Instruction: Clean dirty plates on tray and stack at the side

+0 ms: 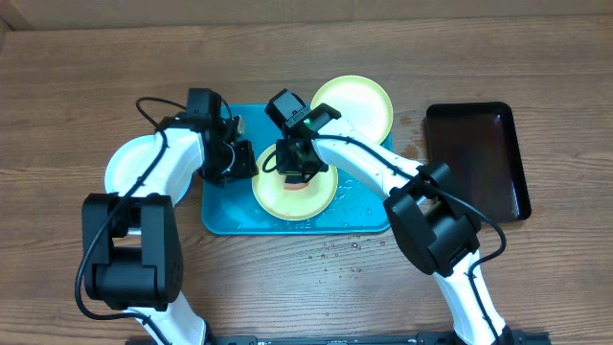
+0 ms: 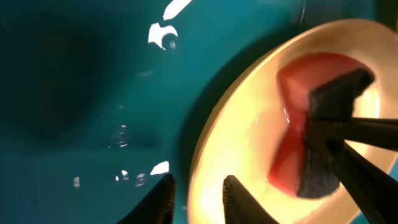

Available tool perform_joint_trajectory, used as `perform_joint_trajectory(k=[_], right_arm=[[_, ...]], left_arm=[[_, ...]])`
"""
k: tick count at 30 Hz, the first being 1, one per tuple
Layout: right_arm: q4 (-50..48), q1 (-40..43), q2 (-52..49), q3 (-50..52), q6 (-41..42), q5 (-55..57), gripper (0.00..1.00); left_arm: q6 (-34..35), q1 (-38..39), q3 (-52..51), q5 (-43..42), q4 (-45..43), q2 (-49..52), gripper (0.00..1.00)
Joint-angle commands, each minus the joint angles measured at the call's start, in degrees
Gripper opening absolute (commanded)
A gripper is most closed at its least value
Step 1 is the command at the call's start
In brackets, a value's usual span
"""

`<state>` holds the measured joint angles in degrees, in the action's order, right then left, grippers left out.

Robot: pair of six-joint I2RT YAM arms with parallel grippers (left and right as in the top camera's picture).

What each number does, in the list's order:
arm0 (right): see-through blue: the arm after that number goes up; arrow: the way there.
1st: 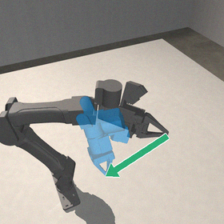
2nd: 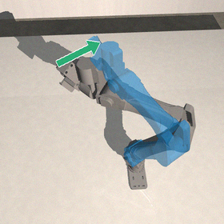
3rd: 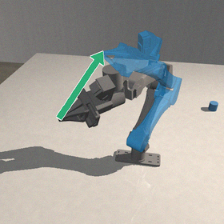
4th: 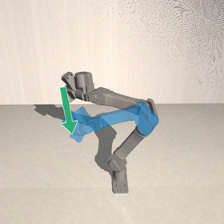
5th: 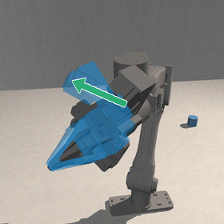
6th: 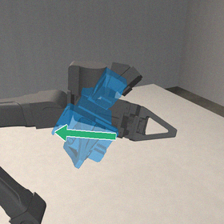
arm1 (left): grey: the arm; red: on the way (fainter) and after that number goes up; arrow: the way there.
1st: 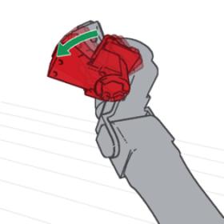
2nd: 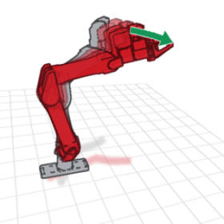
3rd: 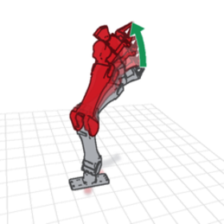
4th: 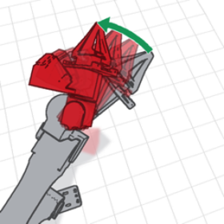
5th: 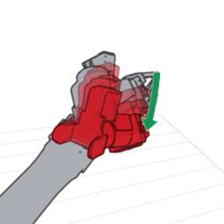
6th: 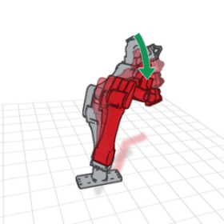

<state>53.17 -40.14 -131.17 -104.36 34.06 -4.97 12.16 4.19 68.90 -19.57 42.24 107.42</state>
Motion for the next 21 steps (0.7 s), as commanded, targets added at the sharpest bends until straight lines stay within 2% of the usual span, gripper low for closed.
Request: perform_joint_trajectory(k=[1, 6, 9, 12, 13, 15, 21], right_arm=[[0.44, -0.68, -2.60, -0.59, 0.28, -3.50, 0.04], [0.26, -0.68, -2.60, -0.55, 0.31, -3.52, 0.04], [0.26, -0.68, -2.60, -0.57, 0.28, -3.54, 0.04], [0.33, -0.68, -2.60, -0.57, 0.26, -3.72, 0.04], [0.44, -0.68, -2.60, -0.57, 0.28, -3.74, 0.04], [0.57, -0.68, -2.60, -0.57, 0.26, -4.04, 0.04], [2.91, -1.86, -2.60, -0.57, -1.44, -9.68, 0.04]], left_arm=[[3.48, 1.57, -2.16, -2.03, -1.97, 1.11, 0.33], [3.56, 3.80, -3.17, -1.11, -4.02, 1.11, 0.34], [4.92, 5.25, -4.26, 3.61, -4.20, 1.11, 0.30], [5.70, 5.60, -5.03, 6.45, -4.20, 1.11, 0.21], [5.73, 5.60, -5.22, 6.71, -4.22, 1.11, 0.13], [5.79, 5.57, -5.68, 7.39, -4.44, 1.11, 0.04], [6.32, 5.55, -6.38, 7.74, -5.53, 1.11, 0.04]])
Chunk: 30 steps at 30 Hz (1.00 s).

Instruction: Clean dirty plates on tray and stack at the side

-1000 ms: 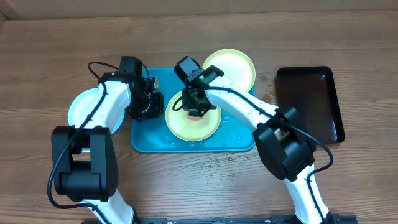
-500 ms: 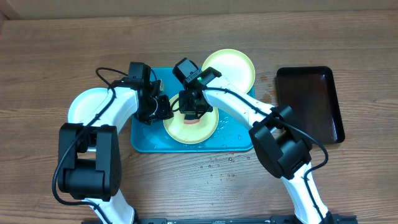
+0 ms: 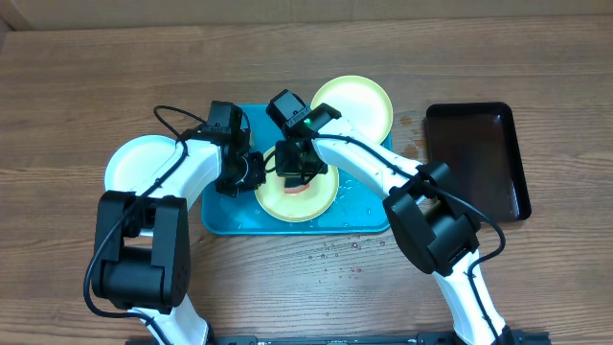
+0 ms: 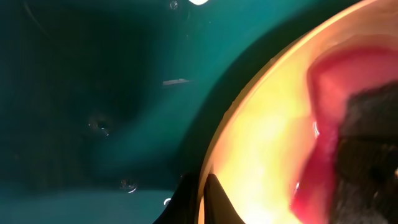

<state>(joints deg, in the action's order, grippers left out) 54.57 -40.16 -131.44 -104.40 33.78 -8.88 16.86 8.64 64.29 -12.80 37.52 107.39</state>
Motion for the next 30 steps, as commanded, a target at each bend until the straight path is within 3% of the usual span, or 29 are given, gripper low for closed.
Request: perform_joint_trajectory(k=[1, 8, 21, 30], right_arm=[[2.23, -2.43, -2.34, -0.52, -1.20, -6.32, 0.04], [6.93, -4.52, -2.32, -0.57, -1.64, -7.04, 0.04], [16.90, 5.68, -2.29, -9.88, -1.38, 5.35, 0.04], [21.51, 5.01, 3.72, -18.14, -13.46, -8.15, 0.04]], left_arm=[[1.64, 1.05, -1.77, 0.96, -1.05, 1.14, 0.04], [2.03, 0.94, -1.77, 0.94, -1.29, 1.14, 0.04], [1.77, 0.31, -1.40, 0.94, 0.00, 1.14, 0.04], [-0.15, 0.26, 0.48, 1.27, 4.31, -4.20, 0.04]])
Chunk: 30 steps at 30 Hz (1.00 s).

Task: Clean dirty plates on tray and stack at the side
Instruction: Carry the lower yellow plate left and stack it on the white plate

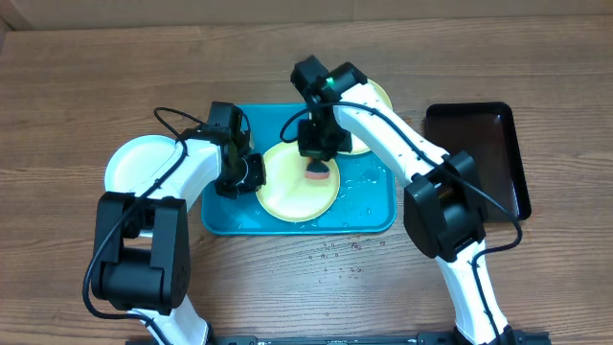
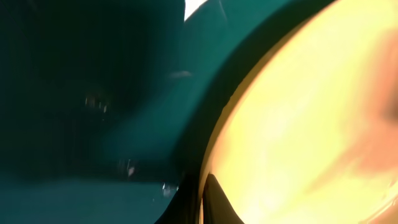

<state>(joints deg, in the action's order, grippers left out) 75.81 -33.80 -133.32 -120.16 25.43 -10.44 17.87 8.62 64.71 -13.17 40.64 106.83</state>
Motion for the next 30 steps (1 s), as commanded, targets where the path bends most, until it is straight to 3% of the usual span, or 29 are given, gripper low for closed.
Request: perform_joint_trajectory(k=[1, 11, 21, 30], right_arm=[[0.22, -1.36, 6.56, -2.38, -5.31, -7.28, 0.04], [0.02, 4.52, 18.16, -2.40, -5.81, -4.52, 0.04], [0.87, 11.23, 18.88, -2.38, -6.01, -3.52, 0.04], [0.90, 13.40, 18.88, -2.38, -6.01, -2.84, 0.04]], left_arm=[[-1.31, 0.28, 0.07, 1.75, 1.57, -4.39, 0.04], [-3.13, 0.28, 0.07, 11.30, 9.84, -18.58, 0.04], [-3.13, 1.14, 0.07, 44.11, 13.18, -31.98, 0.04], [-1.07, 11.82, 0.07, 64.65, 13.05, -34.86, 0.04]])
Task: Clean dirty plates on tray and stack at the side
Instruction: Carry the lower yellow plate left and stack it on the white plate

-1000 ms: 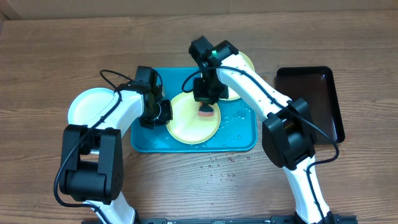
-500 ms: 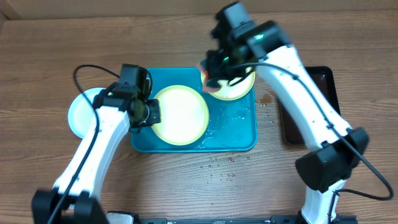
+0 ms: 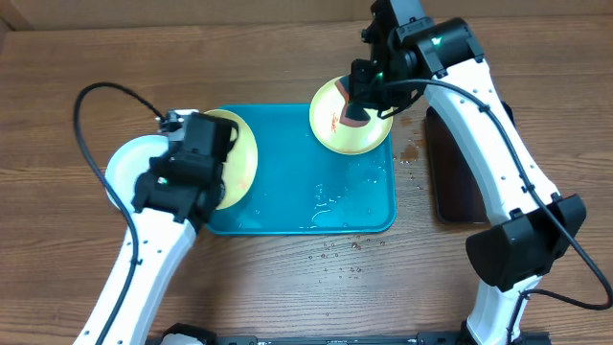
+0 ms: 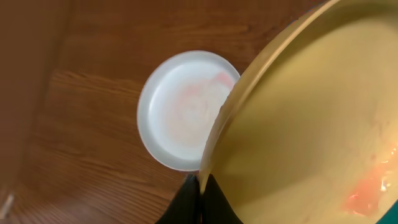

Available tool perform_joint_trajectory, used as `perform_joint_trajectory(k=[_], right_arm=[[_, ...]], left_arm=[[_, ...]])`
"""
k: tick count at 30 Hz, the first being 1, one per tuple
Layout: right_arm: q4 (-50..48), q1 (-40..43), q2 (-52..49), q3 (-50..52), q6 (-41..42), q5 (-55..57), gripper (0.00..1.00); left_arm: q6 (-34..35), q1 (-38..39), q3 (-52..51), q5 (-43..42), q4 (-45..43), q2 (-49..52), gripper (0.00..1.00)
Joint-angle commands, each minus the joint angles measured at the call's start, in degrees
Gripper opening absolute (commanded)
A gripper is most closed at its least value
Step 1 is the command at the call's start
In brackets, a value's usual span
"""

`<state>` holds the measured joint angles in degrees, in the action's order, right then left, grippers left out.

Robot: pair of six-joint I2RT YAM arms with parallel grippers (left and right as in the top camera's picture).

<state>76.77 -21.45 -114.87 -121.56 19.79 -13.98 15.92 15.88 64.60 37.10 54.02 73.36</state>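
My left gripper (image 4: 200, 186) is shut on the rim of a yellow plate (image 4: 311, 124) and holds it tilted in the air. In the overhead view that plate (image 3: 239, 153) hangs over the left edge of the teal tray (image 3: 287, 206). A faint pink smear (image 4: 367, 186) remains on it. Below it on the table lies a white plate (image 4: 183, 112). My right gripper (image 3: 358, 110) is shut on a dark sponge over a second yellow plate (image 3: 335, 129), which carries a red stain and lies at the tray's far right corner.
A black tray (image 3: 474, 158) lies on the table to the right, partly under my right arm. Water drops (image 3: 335, 196) lie on the teal tray's right half and on the wood in front of it. The white plate (image 3: 124, 168) sits left of the tray.
My left gripper has raised the yellow plate off the tray and carried it left, near the white plate. My right gripper with the sponge has gone from that plate to the far stained one.
First my left gripper stood open at the plate's rim while my right one held the sponge on a red stain. Then the left was shut on the rim. Later the stain was nearly gone. Now the plate is lifted and the sponge is over the other plate.
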Motion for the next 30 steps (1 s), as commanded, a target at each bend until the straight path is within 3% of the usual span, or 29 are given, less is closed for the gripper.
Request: perform_joint_trajectory(k=[1, 9, 13, 17, 23, 26, 30], right_arm=[[0.00, 1.29, 0.44, -0.98, -0.37, 0.72, 0.04], [0.28, 1.60, 0.44, -0.98, -0.37, 0.94, 0.04], [0.28, 1.60, 0.44, -0.98, -0.37, 1.05, 0.04], [0.28, 1.60, 0.44, -0.98, -0.39, 1.07, 0.04], [0.44, 1.60, 0.44, -0.98, -0.37, 1.05, 0.04], [0.52, 1.60, 0.44, -0.98, -0.37, 1.05, 0.04], [0.66, 1.60, 0.44, -0.98, -0.44, 1.05, 0.04]], left_arm=[[1.05, 6.32, 0.17, 17.66, -0.37, -1.40, 0.04], [1.03, 18.51, 0.17, 38.32, -3.15, -1.38, 0.04], [1.03, 21.86, 0.17, 42.82, -3.74, -1.38, 0.04], [2.23, 22.40, 0.17, 41.68, -3.69, -1.38, 0.04], [3.17, 21.42, 0.17, 27.78, -3.48, -1.38, 0.04], [8.83, 16.57, 0.17, 15.32, -0.81, -1.40, 0.04], [10.10, 6.23, 0.17, -1.77, 1.79, -1.40, 0.04]])
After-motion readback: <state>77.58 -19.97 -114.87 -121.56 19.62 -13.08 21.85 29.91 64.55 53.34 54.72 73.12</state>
